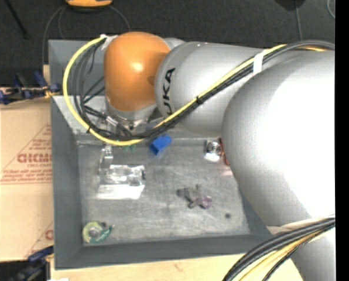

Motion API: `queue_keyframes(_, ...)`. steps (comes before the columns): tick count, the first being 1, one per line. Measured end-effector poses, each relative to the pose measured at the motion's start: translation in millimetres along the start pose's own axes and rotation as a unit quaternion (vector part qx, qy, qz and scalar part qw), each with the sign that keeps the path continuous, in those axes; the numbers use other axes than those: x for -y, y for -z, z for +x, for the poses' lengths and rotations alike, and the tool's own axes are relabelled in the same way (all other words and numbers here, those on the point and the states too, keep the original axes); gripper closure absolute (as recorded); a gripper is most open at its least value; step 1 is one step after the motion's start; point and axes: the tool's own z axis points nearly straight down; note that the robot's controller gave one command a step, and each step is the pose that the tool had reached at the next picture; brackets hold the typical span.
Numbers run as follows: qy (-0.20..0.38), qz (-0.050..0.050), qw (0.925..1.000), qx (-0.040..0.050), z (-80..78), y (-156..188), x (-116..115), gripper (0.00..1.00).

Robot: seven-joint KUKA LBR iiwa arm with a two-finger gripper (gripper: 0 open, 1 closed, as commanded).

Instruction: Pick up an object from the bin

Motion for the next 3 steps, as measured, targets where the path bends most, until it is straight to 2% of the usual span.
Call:
queue_keyframes(1, -0.001, -0.001, 1.0000, 0.0058, -20.5, -63.8, 50.9, 0.00)
queue_keyframes(2, 0.000, 0.000, 1.0000, 0.0038, 15.5, -54.4, 86.2, 0.00)
queue_keyframes(3, 0.000, -0.001, 1.0000, 0.0037, 14.8, -54.5, 83.9, 1.00)
